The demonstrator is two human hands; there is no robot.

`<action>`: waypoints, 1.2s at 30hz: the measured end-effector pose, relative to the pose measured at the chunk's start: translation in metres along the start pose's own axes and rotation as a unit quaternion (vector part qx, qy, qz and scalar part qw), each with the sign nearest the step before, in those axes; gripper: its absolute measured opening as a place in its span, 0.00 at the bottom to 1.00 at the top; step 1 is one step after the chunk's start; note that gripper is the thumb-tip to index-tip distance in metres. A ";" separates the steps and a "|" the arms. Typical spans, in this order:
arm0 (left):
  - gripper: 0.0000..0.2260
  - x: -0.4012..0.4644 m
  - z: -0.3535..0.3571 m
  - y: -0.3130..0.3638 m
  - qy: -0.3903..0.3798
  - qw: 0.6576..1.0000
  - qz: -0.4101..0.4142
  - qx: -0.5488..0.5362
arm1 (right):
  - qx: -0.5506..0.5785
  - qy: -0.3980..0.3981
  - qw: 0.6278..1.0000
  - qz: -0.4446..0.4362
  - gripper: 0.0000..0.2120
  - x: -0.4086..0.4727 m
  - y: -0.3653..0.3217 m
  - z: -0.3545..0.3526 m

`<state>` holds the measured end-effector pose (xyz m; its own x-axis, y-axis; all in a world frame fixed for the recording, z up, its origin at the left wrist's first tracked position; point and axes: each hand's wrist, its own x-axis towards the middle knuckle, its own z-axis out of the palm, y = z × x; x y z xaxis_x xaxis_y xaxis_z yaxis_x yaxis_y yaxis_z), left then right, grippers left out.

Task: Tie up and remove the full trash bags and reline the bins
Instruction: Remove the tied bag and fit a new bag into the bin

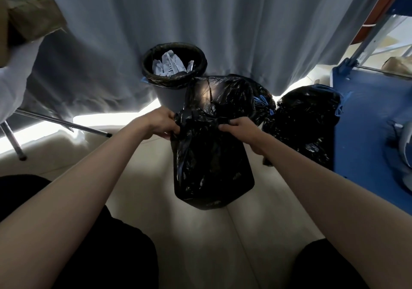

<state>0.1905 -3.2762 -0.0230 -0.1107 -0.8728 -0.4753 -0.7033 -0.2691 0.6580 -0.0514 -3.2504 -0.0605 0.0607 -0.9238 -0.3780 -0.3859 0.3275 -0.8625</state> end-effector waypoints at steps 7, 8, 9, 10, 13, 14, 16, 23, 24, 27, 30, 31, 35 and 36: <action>0.21 -0.009 -0.006 -0.016 0.029 0.991 -0.057 0.121 | -0.096 -0.012 0.995 0.021 0.08 -0.009 0.022 -0.029; 0.24 -0.009 -0.008 -0.016 0.042 0.989 -0.045 0.132 | -0.112 -0.012 0.993 0.027 0.09 -0.010 0.025 -0.031; 0.27 -0.008 -0.009 -0.015 0.061 0.988 -0.018 0.139 | -0.118 -0.008 0.992 0.032 0.10 -0.012 0.026 -0.031; 0.28 -0.010 -0.010 -0.012 0.084 0.987 0.021 0.137 | -0.117 0.000 0.992 0.039 0.10 -0.012 0.028 -0.032; 0.21 -0.012 -0.003 -0.001 0.113 0.986 0.093 0.086 | -0.082 0.007 0.995 0.047 0.08 -0.016 0.026 -0.029; 0.19 -0.012 0.003 0.000 0.103 0.986 0.094 0.095 | -0.069 0.000 0.996 0.051 0.12 -0.016 0.025 -0.027; 0.20 -0.009 0.014 -0.003 0.075 0.983 0.079 0.150 | -0.077 0.004 0.995 0.061 0.20 -0.016 0.025 -0.024; 0.25 -0.004 0.023 -0.022 0.004 0.956 -0.002 0.294 | -0.263 -0.037 0.962 0.059 0.07 -0.023 0.027 -0.029; 0.27 -0.006 0.024 -0.020 -0.002 0.952 -0.011 0.307 | -0.283 -0.044 0.957 0.054 0.09 -0.024 0.028 -0.029; 0.29 -0.007 0.019 -0.013 0.003 0.936 -0.036 0.350 | -0.346 -0.057 0.936 0.025 0.13 -0.023 0.024 -0.025; 0.32 -0.003 0.007 -0.011 0.007 0.929 -0.065 0.365 | -0.292 -0.060 0.954 0.020 0.17 -0.024 0.016 -0.030; 0.32 -0.002 0.003 -0.010 0.003 0.931 -0.068 0.359 | -0.250 -0.066 0.965 0.036 0.20 -0.023 0.015 -0.033; 0.21 -0.008 -0.007 -0.002 -0.037 0.951 -0.045 0.304 | -0.174 -0.113 0.973 0.102 0.47 -0.024 0.012 -0.047; 0.18 -0.010 -0.009 0.000 -0.044 0.956 -0.038 0.287 | -0.163 -0.134 0.971 0.109 0.46 -0.025 0.012 -0.049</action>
<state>0.1983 -3.2710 -0.0131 -0.0841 -0.8149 -0.5735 -0.9787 -0.0407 0.2014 -0.1025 -3.2334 -0.0452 0.1652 -0.7402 -0.6518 -0.6845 0.3898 -0.6161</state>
